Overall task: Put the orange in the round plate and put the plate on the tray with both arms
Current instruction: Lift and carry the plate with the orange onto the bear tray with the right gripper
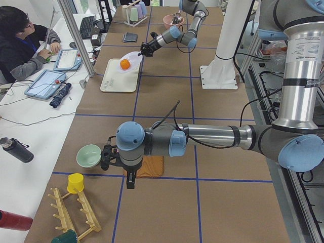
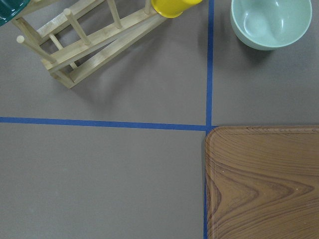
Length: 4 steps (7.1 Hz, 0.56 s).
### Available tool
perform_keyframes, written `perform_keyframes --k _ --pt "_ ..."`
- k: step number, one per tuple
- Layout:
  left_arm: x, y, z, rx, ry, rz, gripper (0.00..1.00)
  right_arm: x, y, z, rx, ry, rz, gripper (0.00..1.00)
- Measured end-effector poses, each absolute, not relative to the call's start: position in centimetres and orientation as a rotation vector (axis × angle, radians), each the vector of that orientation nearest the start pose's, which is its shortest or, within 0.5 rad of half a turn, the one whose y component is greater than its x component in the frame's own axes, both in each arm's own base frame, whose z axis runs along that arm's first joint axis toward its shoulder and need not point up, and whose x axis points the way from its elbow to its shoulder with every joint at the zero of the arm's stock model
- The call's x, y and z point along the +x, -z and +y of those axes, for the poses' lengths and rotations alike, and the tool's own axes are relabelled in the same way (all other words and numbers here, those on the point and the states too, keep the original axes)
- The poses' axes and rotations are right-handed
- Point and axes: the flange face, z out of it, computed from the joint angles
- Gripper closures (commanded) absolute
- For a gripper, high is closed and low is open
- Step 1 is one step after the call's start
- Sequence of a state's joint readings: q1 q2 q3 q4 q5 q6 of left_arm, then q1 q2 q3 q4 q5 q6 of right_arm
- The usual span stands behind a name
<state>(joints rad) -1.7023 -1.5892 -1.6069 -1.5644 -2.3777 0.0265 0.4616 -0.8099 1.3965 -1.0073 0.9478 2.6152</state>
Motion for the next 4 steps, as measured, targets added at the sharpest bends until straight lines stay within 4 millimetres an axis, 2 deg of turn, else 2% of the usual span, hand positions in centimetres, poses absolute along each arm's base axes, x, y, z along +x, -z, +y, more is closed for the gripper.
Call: perform_keyframes --k 1,2,3,4 --pt "-12.3 -62.8 -49.1 0.109 0.071 0.801 0.01 -58.9 -19.6 -52.8 0.262 -1.686 -1.360 1.00" --pt "-11.9 -62.6 -49.3 0.109 0.063 0.801 0.01 -60.3 -19.8 -54.5 0.283 -1.707 -1.327 1.00" --pt "-11.6 -62.6 -49.4 0.108 0.057 0.801 0.01 -61.8 -20.5 -55.4 0.300 -1.712 -1.293 0.76" --pt "-11.3 -62.5 -49.4 0.106 0.053 0.802 0.01 -62.9 -21.4 -55.5 0.309 -1.708 -1.266 0.45"
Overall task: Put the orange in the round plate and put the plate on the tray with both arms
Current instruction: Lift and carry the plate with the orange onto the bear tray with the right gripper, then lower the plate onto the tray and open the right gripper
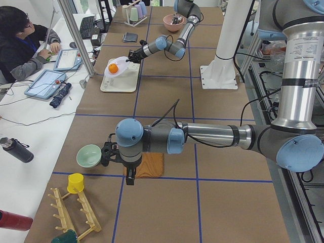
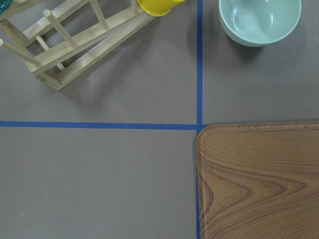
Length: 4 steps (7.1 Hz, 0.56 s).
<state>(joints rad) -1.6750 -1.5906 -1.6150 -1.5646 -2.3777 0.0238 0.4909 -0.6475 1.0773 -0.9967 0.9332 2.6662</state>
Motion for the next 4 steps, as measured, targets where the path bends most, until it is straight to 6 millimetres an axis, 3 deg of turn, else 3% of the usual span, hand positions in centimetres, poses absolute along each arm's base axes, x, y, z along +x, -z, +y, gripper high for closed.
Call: perform_keyframes --k 1,3,4 --pt "-11.2 -62.5 -49.5 0.106 0.049 0.802 0.01 -63.9 -22.1 -55.1 0.310 -1.695 -1.246 0.00" --pt "-11.0 -62.5 -49.5 0.105 0.044 0.802 0.01 -64.1 -21.3 -54.0 0.318 -1.561 -1.215 0.00" --pt "-10.8 -62.5 -49.5 0.104 0.041 0.802 0.01 -63.2 -20.8 -52.9 0.322 -1.399 -1.182 0.00"
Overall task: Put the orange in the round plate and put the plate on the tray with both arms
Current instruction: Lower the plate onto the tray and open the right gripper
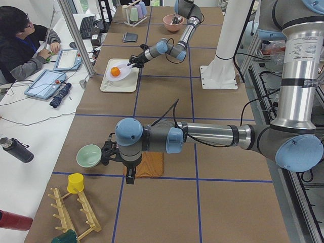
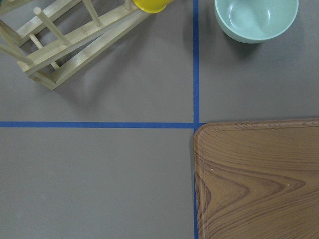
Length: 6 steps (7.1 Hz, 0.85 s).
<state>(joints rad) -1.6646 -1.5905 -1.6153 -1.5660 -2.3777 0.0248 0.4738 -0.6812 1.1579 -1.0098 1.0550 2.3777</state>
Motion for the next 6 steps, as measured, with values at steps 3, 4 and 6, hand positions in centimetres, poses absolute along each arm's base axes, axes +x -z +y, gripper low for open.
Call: perform_keyframes --k 3,4,6 --pt "-10.7 -62.8 -49.5 0.095 0.043 0.802 0.01 -57.8 -22.1 -50.9 0.311 -0.817 -0.905 0.00" --pt "-10.7 -62.8 -49.4 0.092 0.045 0.801 0.01 -54.4 -22.6 -51.6 0.288 -0.651 -0.804 0.00" --pt "-10.7 -63.0 -49.2 0.086 0.046 0.800 0.01 -45.3 -24.8 -54.2 0.243 -0.371 -0.677 0.00"
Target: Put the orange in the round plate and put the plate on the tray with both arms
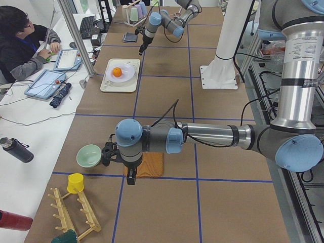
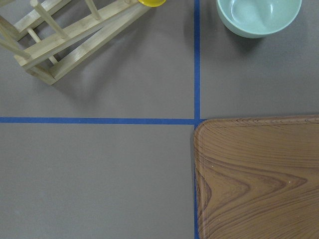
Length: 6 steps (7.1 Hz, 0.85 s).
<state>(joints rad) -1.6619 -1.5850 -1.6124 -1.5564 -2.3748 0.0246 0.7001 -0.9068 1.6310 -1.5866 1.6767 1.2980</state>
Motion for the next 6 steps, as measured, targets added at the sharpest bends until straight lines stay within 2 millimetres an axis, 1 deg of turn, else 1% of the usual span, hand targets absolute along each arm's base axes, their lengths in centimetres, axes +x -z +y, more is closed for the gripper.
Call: perform_keyframes --k 1,2,3,4,5,6 --pt "-10.6 -63.4 -48.9 0.081 0.048 0.800 0.01 -39.4 -27.1 -56.0 0.224 -0.244 -0.649 0.00" --pt "-10.6 -63.6 -48.6 0.079 0.048 0.800 0.01 -32.8 -30.5 -57.9 0.207 -0.125 -0.640 0.00" --pt "-10.6 -63.7 -48.5 0.079 0.048 0.800 0.01 -25.6 -34.7 -59.3 0.199 -0.010 -0.635 0.00" --pt "-10.6 -63.7 -48.5 0.080 0.046 0.800 0.01 -18.7 -39.1 -59.9 0.195 0.083 -0.631 0.00" --pt "-10.6 -63.7 -48.5 0.081 0.044 0.800 0.01 -12.6 -43.4 -59.4 0.190 0.149 -0.628 0.00" --pt "-10.6 -63.7 -48.5 0.083 0.041 0.800 0.01 -7.3 -47.6 -58.0 0.181 0.196 -0.623 0.00"
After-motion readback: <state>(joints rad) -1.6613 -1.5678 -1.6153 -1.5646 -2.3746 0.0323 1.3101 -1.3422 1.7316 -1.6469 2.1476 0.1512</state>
